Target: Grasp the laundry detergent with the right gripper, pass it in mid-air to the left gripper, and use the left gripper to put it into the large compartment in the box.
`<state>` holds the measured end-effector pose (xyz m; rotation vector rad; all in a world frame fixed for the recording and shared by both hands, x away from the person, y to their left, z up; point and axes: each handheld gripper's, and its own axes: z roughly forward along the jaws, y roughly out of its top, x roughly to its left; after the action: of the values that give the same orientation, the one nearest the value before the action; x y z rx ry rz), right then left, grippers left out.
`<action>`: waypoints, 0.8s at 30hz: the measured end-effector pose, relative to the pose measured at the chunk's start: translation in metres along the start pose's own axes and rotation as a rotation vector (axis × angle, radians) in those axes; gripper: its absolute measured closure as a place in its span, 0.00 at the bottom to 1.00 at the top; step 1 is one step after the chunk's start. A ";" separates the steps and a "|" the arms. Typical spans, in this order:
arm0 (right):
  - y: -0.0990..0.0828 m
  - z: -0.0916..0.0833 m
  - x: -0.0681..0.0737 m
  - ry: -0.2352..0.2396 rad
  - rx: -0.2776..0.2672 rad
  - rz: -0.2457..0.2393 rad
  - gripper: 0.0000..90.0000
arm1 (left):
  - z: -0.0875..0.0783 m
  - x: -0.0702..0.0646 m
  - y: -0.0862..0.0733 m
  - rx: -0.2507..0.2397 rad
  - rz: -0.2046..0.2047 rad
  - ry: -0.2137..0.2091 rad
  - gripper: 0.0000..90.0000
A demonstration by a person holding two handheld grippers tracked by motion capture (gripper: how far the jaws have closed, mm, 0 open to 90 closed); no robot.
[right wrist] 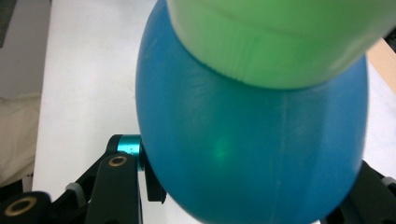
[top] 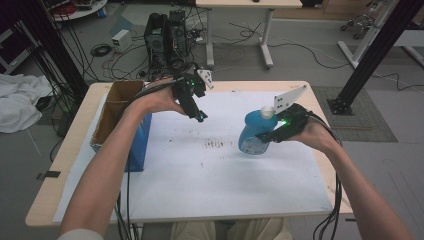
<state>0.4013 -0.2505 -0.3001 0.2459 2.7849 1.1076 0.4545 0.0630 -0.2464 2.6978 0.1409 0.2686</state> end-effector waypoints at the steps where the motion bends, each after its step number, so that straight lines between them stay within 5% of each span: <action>1: -0.032 -0.011 -0.005 -0.026 0.012 0.060 0.50 | -0.010 -0.013 0.012 -0.023 0.039 -0.025 0.21; 2: -0.032 -0.011 -0.005 -0.026 0.012 0.060 0.50 | -0.010 -0.013 0.012 -0.023 0.039 -0.025 0.21; 3: -0.039 -0.011 -0.006 -0.032 0.008 0.073 0.50 | 0.031 0.022 -0.023 0.060 -0.055 -0.002 0.21; 4: 0.016 0.010 0.002 0.021 -0.003 -0.024 0.50 | -0.012 -0.016 0.015 -0.027 0.050 -0.032 0.21; 6: 0.024 0.016 0.002 0.023 -0.003 -0.038 0.50 | -0.014 -0.022 0.020 -0.026 0.061 -0.046 0.21; 7: 0.021 0.013 0.002 0.021 -0.001 -0.035 0.50 | 0.009 0.008 -0.008 0.008 -0.027 0.001 0.21; 8: 0.021 0.013 0.002 0.021 -0.001 -0.035 0.50 | 0.009 0.008 -0.008 0.008 -0.027 0.001 0.21; 9: -0.011 -0.005 -0.002 -0.006 0.004 0.019 0.50 | 0.003 0.004 -0.003 0.007 -0.008 0.004 0.21; 10: -0.004 -0.002 -0.001 -0.003 0.001 0.006 0.50 | -0.015 -0.030 0.030 -0.036 0.071 -0.055 0.21; 11: 0.031 0.022 0.002 0.039 -0.024 -0.037 0.50 | -0.012 -0.034 0.037 -0.040 0.068 -0.065 0.21; 12: 0.031 0.023 0.002 0.040 -0.023 -0.036 0.50 | -0.013 -0.018 0.017 -0.025 0.054 -0.036 0.21; 13: 0.017 0.011 0.002 0.022 -0.001 -0.025 0.50 | -0.012 -0.033 0.036 -0.040 0.069 -0.065 0.21; 14: 0.017 0.011 0.002 0.022 -0.001 -0.025 0.50 | -0.012 -0.033 0.036 -0.040 0.069 -0.065 0.21; 16: 0.032 0.025 0.003 0.046 -0.020 -0.038 0.50 | -0.005 -0.039 0.047 -0.057 0.075 -0.086 0.21; 19: 0.034 0.031 0.004 0.051 -0.005 -0.040 0.50 | -0.010 -0.035 0.040 -0.042 0.071 -0.069 0.21; 22: 0.035 0.034 0.004 0.057 0.008 -0.046 0.50 | 0.006 -0.046 0.064 -0.057 0.090 -0.111 0.21; 24: 0.037 0.036 0.004 0.058 0.013 -0.049 0.50 | -0.001 -0.042 0.053 -0.062 0.076 -0.100 0.21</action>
<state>0.4075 -0.1994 -0.3006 0.1478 2.8334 1.1033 0.4167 0.0095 -0.2301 2.6518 0.0006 0.1571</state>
